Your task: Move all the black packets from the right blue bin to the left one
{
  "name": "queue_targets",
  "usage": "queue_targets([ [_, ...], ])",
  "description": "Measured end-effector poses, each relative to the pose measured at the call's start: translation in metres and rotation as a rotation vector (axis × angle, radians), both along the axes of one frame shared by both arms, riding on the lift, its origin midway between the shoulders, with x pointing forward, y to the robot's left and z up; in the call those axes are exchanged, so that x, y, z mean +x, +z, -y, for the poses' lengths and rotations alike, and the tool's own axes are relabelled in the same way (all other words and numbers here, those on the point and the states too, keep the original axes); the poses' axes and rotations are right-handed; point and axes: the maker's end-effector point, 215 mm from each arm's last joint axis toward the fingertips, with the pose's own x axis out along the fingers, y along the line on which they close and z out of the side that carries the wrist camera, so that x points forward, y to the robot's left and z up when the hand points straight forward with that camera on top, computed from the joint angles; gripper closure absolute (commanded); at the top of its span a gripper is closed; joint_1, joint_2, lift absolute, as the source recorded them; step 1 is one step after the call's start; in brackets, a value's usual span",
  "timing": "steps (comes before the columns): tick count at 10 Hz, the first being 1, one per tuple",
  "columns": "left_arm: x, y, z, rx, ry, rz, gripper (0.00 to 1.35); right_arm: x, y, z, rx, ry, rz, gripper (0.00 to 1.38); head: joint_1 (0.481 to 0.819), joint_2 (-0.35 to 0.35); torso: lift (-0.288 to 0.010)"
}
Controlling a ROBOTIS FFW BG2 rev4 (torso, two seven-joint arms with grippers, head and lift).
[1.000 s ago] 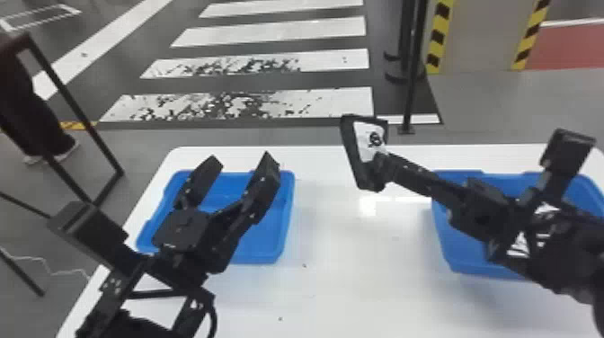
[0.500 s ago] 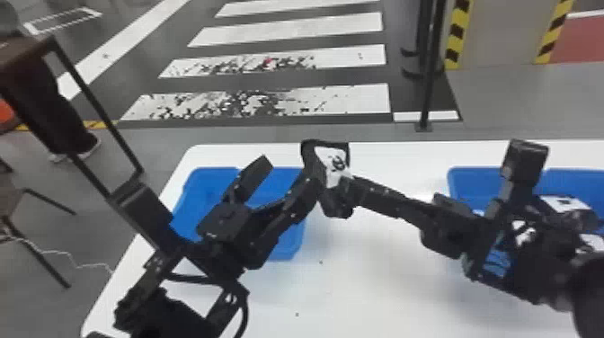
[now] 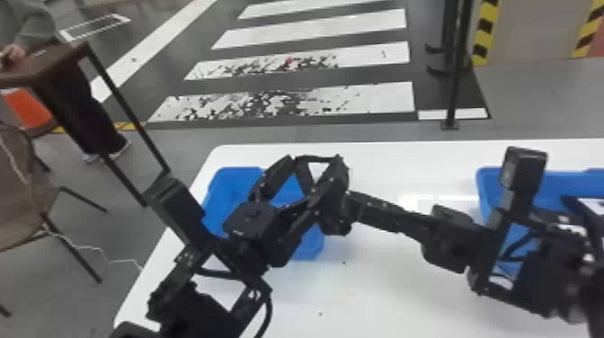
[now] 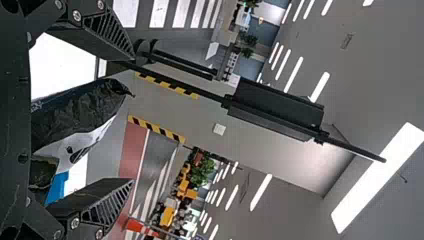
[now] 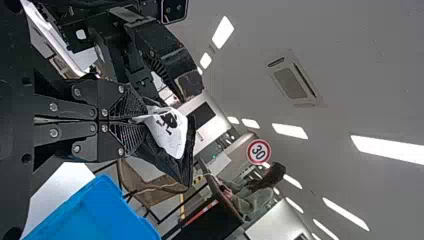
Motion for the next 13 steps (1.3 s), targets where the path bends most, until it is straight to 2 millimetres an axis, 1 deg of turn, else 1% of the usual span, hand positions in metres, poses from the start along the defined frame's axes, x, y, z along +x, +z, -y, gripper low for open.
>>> queue_targets([
  [1, 0.001, -0.002, -0.001, 0.007, 0.003, -0.005, 0.96, 0.001, 0.001, 0.0, 0.002, 0.001, 0.002, 1.13, 0.695, 0.298, -0.14],
  [2, 0.001, 0.0, -0.004, 0.021, 0.016, 0.006, 1.17, 0.003, 0.004, 0.001, 0.011, -0.004, 0.004, 1.13, 0.695, 0.299, -0.14],
  [3, 0.001, 0.0, -0.006, 0.028, 0.022, 0.008, 1.21, 0.007, 0.007, 0.002, 0.022, -0.015, 0.009, 1.13, 0.695, 0.3, -0.14],
  [4, 0.002, 0.0, -0.006, 0.032, 0.024, 0.009, 1.21, 0.014, 0.012, 0.004, 0.027, -0.03, 0.022, 1.13, 0.695, 0.295, -0.14],
  [5, 0.002, 0.004, -0.006, 0.042, 0.029, 0.023, 1.21, 0.025, 0.019, 0.007, 0.029, -0.053, 0.043, 1.13, 0.695, 0.288, -0.14],
  [6, 0.002, 0.01, -0.006, 0.052, 0.033, 0.041, 1.21, 0.038, 0.025, 0.01, 0.029, -0.077, 0.063, 1.13, 0.688, 0.283, -0.14],
  [7, 0.002, 0.015, -0.007, 0.055, 0.038, 0.06, 1.21, 0.048, 0.028, 0.012, 0.025, -0.095, 0.08, 1.13, 0.672, 0.274, -0.14],
  [8, 0.001, 0.024, -0.011, 0.054, 0.054, 0.089, 1.21, 0.054, 0.029, 0.013, 0.02, -0.109, 0.088, 1.07, 0.659, 0.273, -0.14],
  [10, -0.002, 0.038, -0.022, 0.046, 0.102, 0.135, 1.21, 0.061, 0.023, 0.014, 0.028, -0.13, 0.072, 0.22, 0.646, 0.285, -0.14],
  [11, -0.001, 0.042, -0.032, 0.055, 0.139, 0.148, 1.21, 0.061, 0.018, 0.014, 0.031, -0.135, 0.061, 0.05, 0.644, 0.295, -0.14],
  [12, 0.005, 0.04, -0.048, 0.092, 0.199, 0.155, 1.21, 0.059, 0.011, 0.016, 0.035, -0.137, 0.041, 0.12, 0.645, 0.31, -0.14],
  [13, 0.017, 0.024, -0.068, 0.156, 0.264, 0.151, 1.21, 0.057, 0.005, 0.018, 0.038, -0.142, 0.022, 0.16, 0.65, 0.319, -0.14],
])
